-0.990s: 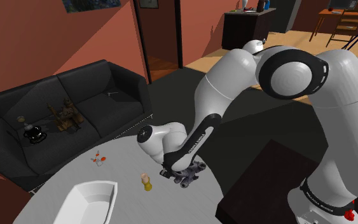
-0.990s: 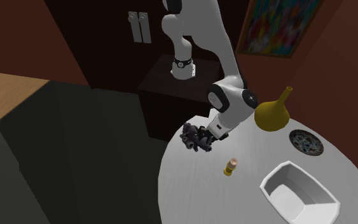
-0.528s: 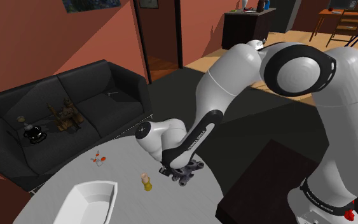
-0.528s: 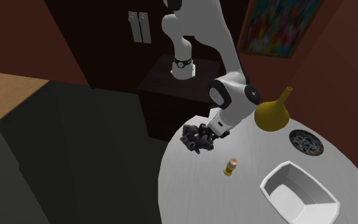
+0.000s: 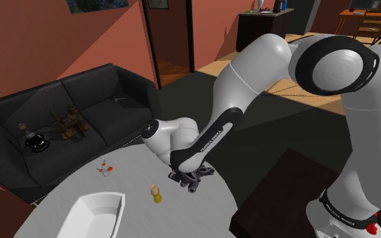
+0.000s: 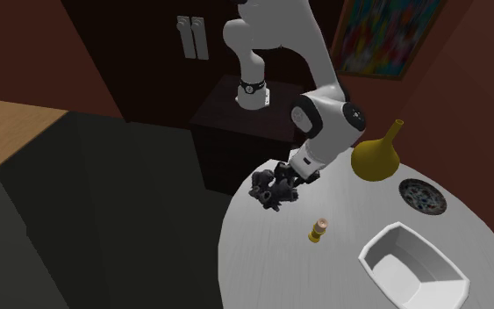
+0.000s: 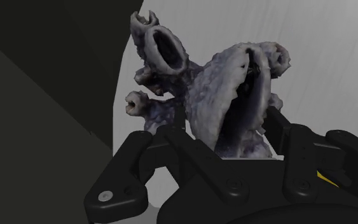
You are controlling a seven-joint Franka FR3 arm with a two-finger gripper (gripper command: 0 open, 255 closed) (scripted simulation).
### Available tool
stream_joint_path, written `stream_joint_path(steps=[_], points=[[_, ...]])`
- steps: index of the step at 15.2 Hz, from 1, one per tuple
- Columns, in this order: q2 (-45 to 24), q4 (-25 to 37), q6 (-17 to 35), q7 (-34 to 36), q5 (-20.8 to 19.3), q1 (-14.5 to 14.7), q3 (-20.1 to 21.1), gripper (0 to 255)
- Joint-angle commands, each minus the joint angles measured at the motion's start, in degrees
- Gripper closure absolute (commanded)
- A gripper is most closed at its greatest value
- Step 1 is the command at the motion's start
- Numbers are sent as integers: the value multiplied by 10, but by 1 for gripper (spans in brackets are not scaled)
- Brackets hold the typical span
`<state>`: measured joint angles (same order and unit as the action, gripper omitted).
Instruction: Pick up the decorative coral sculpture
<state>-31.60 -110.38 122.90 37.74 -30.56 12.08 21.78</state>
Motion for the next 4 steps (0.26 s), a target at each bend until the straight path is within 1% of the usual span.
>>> stream_joint_path(steps=[1, 4], points=[[13, 1, -11, -7, 7, -3, 4, 255], [19, 0, -16, -10, 11, -4, 6, 255]])
